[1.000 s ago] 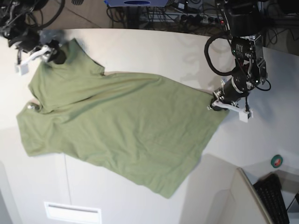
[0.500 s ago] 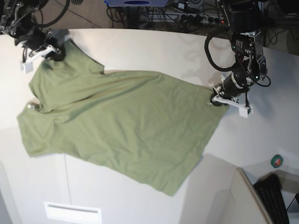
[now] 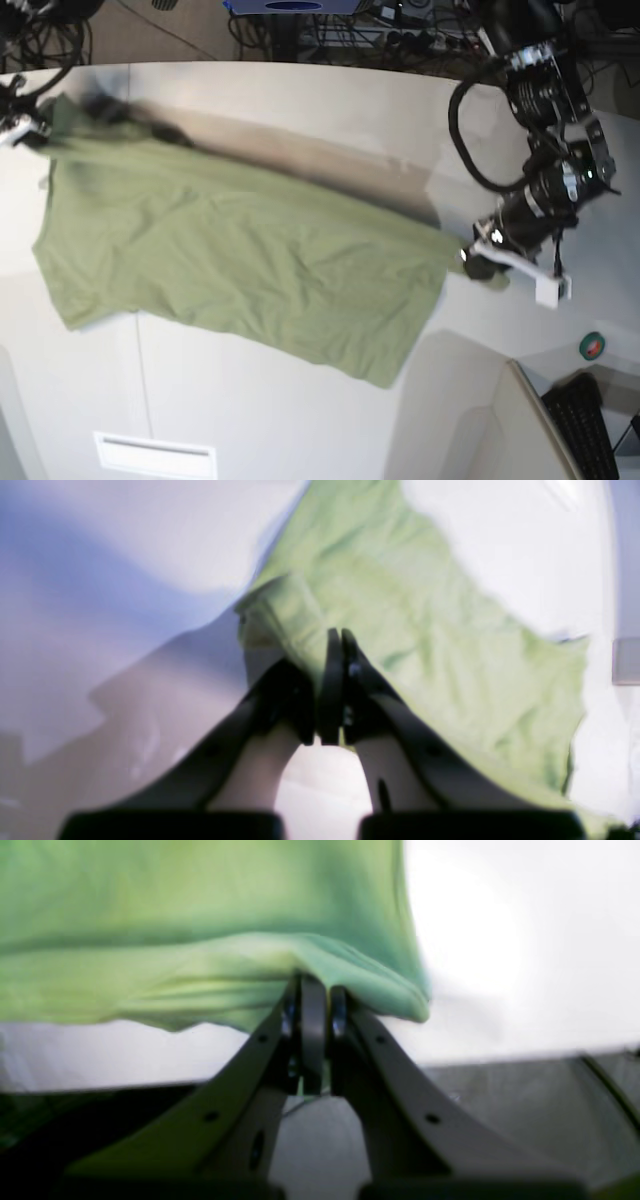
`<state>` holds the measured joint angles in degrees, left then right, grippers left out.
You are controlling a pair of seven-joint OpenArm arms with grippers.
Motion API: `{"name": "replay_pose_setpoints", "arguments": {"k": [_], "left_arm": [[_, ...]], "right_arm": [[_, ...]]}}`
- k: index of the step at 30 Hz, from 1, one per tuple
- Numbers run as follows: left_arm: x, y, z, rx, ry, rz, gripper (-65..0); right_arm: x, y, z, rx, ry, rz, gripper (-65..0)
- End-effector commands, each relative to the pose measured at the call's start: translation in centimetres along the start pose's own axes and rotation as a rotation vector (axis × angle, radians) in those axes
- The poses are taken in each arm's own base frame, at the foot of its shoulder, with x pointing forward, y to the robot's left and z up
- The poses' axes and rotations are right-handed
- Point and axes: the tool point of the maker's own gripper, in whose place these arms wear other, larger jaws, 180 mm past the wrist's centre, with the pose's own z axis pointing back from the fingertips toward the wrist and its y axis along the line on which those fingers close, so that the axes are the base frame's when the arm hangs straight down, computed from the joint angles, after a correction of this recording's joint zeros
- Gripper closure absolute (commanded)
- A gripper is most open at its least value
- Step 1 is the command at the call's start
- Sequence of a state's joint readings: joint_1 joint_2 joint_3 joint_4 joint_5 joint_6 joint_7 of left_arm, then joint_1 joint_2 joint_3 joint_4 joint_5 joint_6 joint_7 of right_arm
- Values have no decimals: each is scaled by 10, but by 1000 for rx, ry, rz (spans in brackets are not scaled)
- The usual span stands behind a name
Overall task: Layout the t-shirt on the table in an organized manner, then fold the t-shirt properly
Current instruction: 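Lay the stretched shirt down flat with both grippers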
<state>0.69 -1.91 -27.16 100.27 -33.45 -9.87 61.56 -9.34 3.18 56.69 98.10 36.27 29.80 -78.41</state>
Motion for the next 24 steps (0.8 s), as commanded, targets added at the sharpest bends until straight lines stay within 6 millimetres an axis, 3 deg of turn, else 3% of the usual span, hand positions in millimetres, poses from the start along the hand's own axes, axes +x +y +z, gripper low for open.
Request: {"name": "replay_pose_setpoints", "arguments": {"k": [1, 4, 9, 13, 16, 20, 22, 24], "left_arm": [[31, -20, -1, -47, -80, -22, 0], [71, -52, -16, -99, -119, 0, 0], [137, -107, -57, -185, -110, 64, 0], [211, -157, -71, -272, -168, 89, 0], [277, -193, -62, -330, -282, 105, 0], [333, -236, -34, -403, -367, 94, 0], [347, -250, -21, -432, -395, 83, 0], [350, -257, -12, -452, -423, 76, 0]], "right_arm": [[43, -3, 10, -24, -86, 20, 0], [114, 14, 13, 7, -157, 39, 0], [221, 49, 23, 83, -234, 111, 0], [302, 72, 52, 128, -348, 145, 0], [358, 91, 87, 133, -448, 193, 0], [407, 111, 141, 132, -554, 244, 0], [422, 114, 169, 123, -606, 258, 0], [427, 109, 183, 110, -629, 258, 0]]}}
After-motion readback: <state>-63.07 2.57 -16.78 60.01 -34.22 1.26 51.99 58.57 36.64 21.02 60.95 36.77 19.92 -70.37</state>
